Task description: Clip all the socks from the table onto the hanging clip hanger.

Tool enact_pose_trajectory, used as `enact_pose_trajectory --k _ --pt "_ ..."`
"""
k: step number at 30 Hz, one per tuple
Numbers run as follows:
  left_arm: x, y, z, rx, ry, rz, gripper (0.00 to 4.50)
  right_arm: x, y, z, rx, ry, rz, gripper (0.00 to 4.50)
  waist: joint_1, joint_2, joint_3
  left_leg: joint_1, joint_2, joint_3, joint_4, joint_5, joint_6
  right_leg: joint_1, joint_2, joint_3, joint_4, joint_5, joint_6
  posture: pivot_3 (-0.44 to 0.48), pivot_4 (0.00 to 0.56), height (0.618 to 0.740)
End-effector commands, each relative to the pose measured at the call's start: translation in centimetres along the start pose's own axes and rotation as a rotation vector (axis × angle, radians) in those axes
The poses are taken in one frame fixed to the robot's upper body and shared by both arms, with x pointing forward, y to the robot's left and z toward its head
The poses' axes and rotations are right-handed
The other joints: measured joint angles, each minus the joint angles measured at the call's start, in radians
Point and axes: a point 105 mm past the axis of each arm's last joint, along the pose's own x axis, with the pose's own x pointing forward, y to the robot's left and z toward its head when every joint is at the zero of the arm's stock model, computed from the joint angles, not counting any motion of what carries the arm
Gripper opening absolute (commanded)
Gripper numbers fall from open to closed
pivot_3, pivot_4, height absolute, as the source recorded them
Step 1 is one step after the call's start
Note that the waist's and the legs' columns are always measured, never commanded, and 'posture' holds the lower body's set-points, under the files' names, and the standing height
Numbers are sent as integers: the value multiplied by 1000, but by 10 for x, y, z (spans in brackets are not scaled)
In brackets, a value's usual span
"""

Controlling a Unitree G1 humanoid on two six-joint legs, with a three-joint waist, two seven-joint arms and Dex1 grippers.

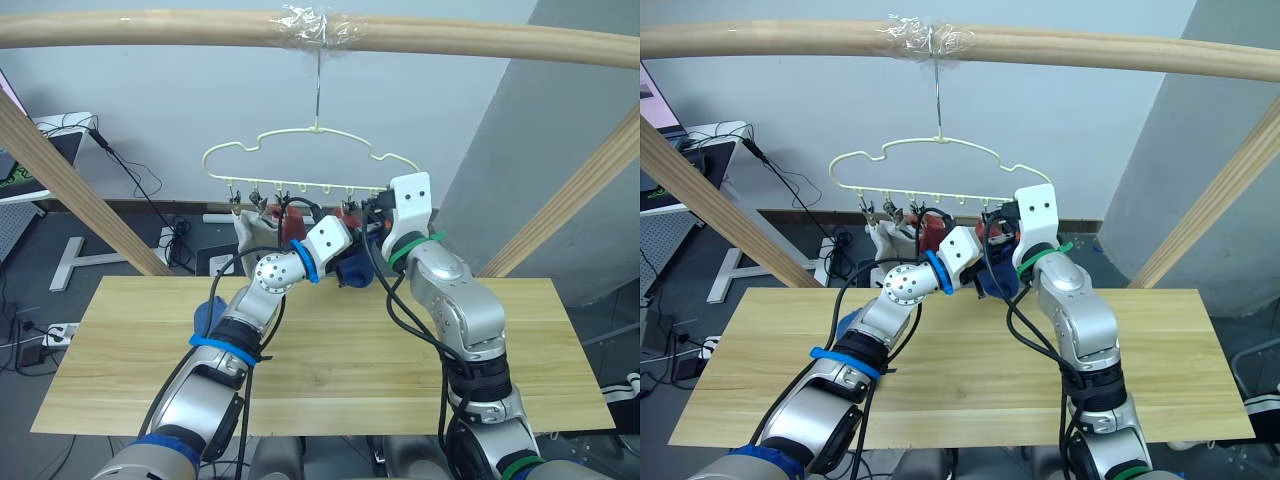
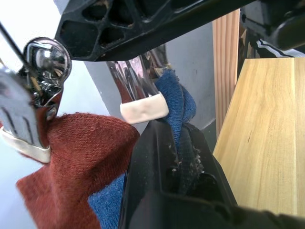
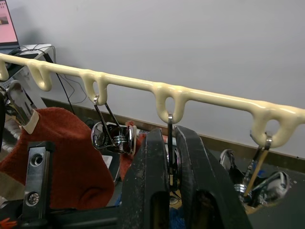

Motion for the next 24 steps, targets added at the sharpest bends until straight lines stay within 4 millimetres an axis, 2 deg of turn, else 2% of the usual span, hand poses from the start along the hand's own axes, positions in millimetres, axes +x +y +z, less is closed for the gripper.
enact_pose_trajectory --k 1,4,5,10,13,18,24 --pt "2 16 18 31 -68 57 9 -2 1 -1 13 5 -1 0 0 0 0 0 0 0 0 0 0 0 0 0 0 0 0 -53 200 705" --pt "0 14 21 -26 -102 55 0 -2 1 -1 21 -1 1 991 0 0 0 0 0 0 0 0 0 0 0 0 0 0 0 -53 201 705" --pt "-1 13 21 -34 -105 48 309 -2 1 -1 27 0 1 1466 0 0 0 0 0 0 0 0 0 0 0 0 0 0 0 -53 201 705" --pt "-8 5 20 -26 -114 24 1840 -3 0 -2 35 9 0 3290 -2 0 0 0 0 0 0 0 0 0 0 0 0 0 0 -53 201 705" --pt "-15 0 19 -22 -124 14 2774 -5 1 -3 32 13 12 3304 -3 0 0 0 0 0 0 0 0 0 0 0 0 0 0 -56 201 705" --pt "-27 -5 17 -90 -120 20 2774 -15 2 -3 5 5 34 3304 -3 0 0 0 0 0 0 0 0 0 0 0 0 0 0 -56 201 705" --pt "-45 -16 30 -212 -158 -69 2774 -34 0 4 -46 -48 61 3304 -4 0 0 0 0 0 0 0 0 0 0 0 0 0 0 -62 206 705"
